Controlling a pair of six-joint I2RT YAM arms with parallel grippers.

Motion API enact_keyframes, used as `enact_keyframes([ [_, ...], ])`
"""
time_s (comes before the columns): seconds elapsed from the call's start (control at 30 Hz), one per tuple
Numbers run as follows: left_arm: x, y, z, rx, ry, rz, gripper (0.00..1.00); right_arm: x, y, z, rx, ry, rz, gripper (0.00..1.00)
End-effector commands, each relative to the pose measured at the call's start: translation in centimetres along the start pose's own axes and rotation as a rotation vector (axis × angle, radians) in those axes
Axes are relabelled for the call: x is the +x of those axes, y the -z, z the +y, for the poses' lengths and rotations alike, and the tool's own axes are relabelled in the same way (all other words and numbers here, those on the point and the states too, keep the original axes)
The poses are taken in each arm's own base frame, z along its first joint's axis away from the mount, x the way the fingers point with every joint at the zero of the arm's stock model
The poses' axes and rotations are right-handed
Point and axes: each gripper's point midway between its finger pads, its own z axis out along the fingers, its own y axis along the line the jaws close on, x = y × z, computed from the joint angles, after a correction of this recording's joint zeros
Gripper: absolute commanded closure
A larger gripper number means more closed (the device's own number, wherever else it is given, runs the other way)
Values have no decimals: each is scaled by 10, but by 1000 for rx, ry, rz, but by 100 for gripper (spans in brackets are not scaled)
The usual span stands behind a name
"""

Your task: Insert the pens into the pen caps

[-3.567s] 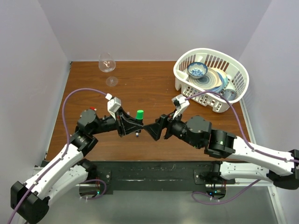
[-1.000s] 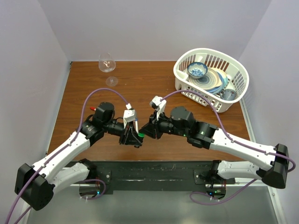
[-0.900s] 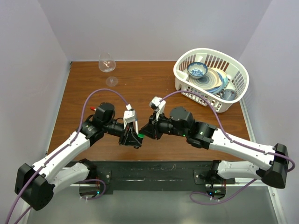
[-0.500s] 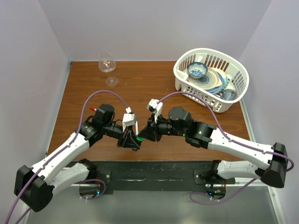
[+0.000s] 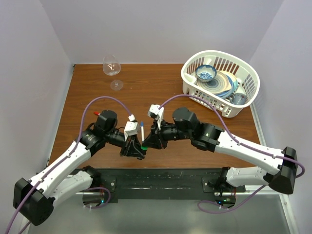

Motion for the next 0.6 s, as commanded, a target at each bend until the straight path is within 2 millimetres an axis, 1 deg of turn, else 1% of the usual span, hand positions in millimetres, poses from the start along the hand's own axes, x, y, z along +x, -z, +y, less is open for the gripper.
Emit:
enact_keyframes([
  [0.0,-120,21,13,-147,-558,-252,100,159,30,62,-267,-316,673,100],
  [0.07,-122,21,14,-159,-553,-254,100,159,30,62,-268,-315,676,100],
  [0.1,-123,21,18,-173,-539,-253,100,157,29,62,-262,-314,669,100],
  [0.17,-124,22,25,-211,-509,-255,100,147,24,55,-196,-313,620,100],
  [0.2,-121,22,30,-225,-483,-247,100,133,20,52,-166,-307,577,100],
  [0.27,-115,21,35,-242,-447,-235,100,108,12,37,-40,-315,480,99],
  [0.3,-113,21,36,-246,-432,-233,100,84,9,31,13,-310,408,96],
  [0.33,-110,21,37,-256,-421,-231,100,67,12,25,73,-328,341,93],
  [0.37,-106,22,40,-272,-397,-230,100,49,13,6,187,-321,259,83],
  [0.4,-105,23,38,-282,-396,-236,100,26,18,0,243,-316,174,78],
  [0.43,-102,24,39,-295,-387,-235,100,11,23,-5,293,-324,113,73],
  [0.47,-99,27,44,-341,-367,-241,100,-13,37,-14,374,-306,6,65],
  [0.5,-97,29,49,-374,-356,-244,100,-24,44,-16,395,-305,-42,61],
  [0.53,-93,32,57,-419,-333,-244,100,-37,56,-16,414,-302,-103,50],
  [0.57,-84,33,60,-442,-289,-230,100,-49,66,-21,460,-296,-163,46],
])
